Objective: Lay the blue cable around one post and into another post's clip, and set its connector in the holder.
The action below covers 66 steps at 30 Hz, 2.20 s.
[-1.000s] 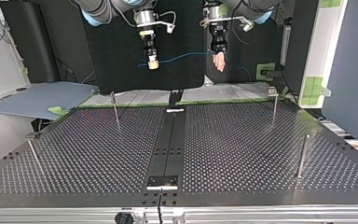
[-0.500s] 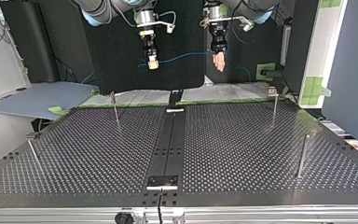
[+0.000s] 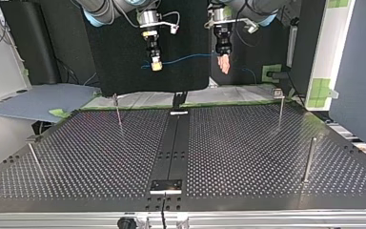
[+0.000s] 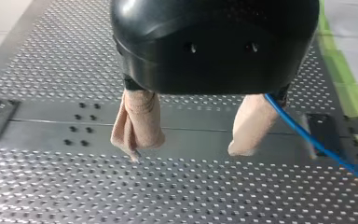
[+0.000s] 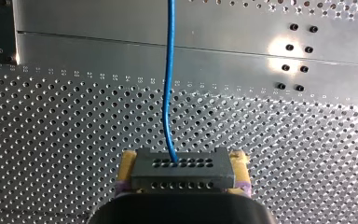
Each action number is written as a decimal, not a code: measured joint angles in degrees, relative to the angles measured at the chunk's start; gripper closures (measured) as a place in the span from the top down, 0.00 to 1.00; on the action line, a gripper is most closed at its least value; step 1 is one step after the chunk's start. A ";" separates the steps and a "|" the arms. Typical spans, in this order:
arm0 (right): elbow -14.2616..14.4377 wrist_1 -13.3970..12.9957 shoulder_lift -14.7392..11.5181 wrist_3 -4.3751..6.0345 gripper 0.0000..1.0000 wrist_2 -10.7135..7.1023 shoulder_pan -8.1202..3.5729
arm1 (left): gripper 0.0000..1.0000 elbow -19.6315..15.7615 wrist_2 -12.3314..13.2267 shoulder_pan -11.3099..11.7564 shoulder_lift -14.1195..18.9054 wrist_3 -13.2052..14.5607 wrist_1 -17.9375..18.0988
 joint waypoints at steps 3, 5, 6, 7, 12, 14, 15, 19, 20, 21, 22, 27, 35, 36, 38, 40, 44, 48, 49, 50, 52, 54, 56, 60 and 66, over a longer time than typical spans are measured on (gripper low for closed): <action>0.00 0.00 0.00 0.00 0.00 0.00 0.00 | 1.00 0.00 0.00 0.01 -1.11 0.02 0.05; 0.00 0.00 0.00 0.00 0.00 0.00 0.00 | 1.00 0.01 0.00 0.01 -1.42 0.03 0.07; 0.00 0.00 0.00 0.00 0.00 0.00 0.00 | 1.00 0.02 0.00 0.02 -1.49 0.03 0.07; 0.00 0.00 0.00 0.00 0.00 0.00 0.00 | 1.00 0.02 0.00 0.02 -1.53 0.03 0.07; 0.00 0.00 0.00 0.00 0.00 0.00 0.00 | 1.00 0.02 0.00 0.02 -1.60 0.03 0.07; -0.01 0.00 0.00 0.01 0.00 0.01 0.00 | 1.00 0.03 0.00 0.02 -1.60 0.03 0.07; -0.04 0.06 0.06 0.06 0.00 0.07 -0.03 | 1.00 0.03 0.00 0.02 -1.61 0.03 0.08; -0.14 0.96 0.95 0.94 0.00 0.94 -0.14 | 1.00 0.03 0.00 0.03 -1.62 0.03 0.07; -0.15 1.29 1.29 1.29 0.00 1.28 -0.15 | 1.00 0.03 0.00 0.02 -1.62 0.03 0.07; -0.16 1.77 1.78 1.78 0.00 1.77 -0.15 | 1.00 0.03 0.00 0.02 -1.62 0.03 0.07; -0.16 2.14 2.15 2.15 0.00 2.15 -0.16 | 1.00 0.02 0.00 0.02 -1.62 0.03 0.07; -0.17 4.03 4.29 4.29 0.00 4.29 -0.17 | 1.00 0.03 0.00 0.02 -1.62 0.03 0.07; -0.18 4.55 5.75 8.53 0.00 8.38 -0.17 | 1.00 0.03 0.00 0.02 -1.62 0.03 0.07; -0.17 4.56 5.77 8.94 0.00 8.64 -0.17 | 1.00 0.02 0.00 0.02 -1.62 0.03 0.07; -0.17 4.57 5.78 9.55 0.00 8.99 -0.17 | 1.00 0.03 0.00 0.02 -1.62 0.03 0.07; -0.18 4.57 5.79 9.80 0.00 9.12 -0.18 | 1.00 0.03 0.00 0.02 -1.62 0.03 0.07; -0.77 5.15 5.23 9.41 0.00 9.79 -0.21 | 1.00 -0.57 -0.50 -0.57 -1.03 -0.57 -0.53; -2.42 6.81 3.56 8.21 0.00 11.15 0.24 | 1.00 -1.75 -1.14 -2.23 0.66 -2.25 -2.20; -2.84 7.22 3.15 8.08 0.00 11.24 0.30 | 1.00 -1.88 -1.23 -2.53 1.06 -2.65 -2.62; -3.41 7.80 2.58 7.97 0.00 11.20 0.36 | 1.00 -2.00 -1.37 -2.74 1.61 -3.20 -3.15; -4.25 8.65 1.73 7.88 0.00 10.85 0.39 | 1.00 -2.06 -1.52 -2.75 2.44 -4.03 -3.99; -5.21 9.61 0.78 7.80 0.00 10.18 0.41 | 1.00 -1.82 -1.65 -2.51 3.44 -5.00 -4.98; -6.05 10.46 -0.08 7.76 0.00 9.44 0.42 | 1.00 -1.25 -1.75 -2.15 4.42 -5.97 -5.97; -7.83 12.29 -1.91 7.54 0.00 7.67 0.41 | 1.00 0.49 -2.03 -1.49 6.41 -7.95 -7.97; -10.69 15.17 -4.79 7.03 0.00 5.00 0.09 | 1.00 3.66 -4.36 -0.39 9.61 -11.14 -11.14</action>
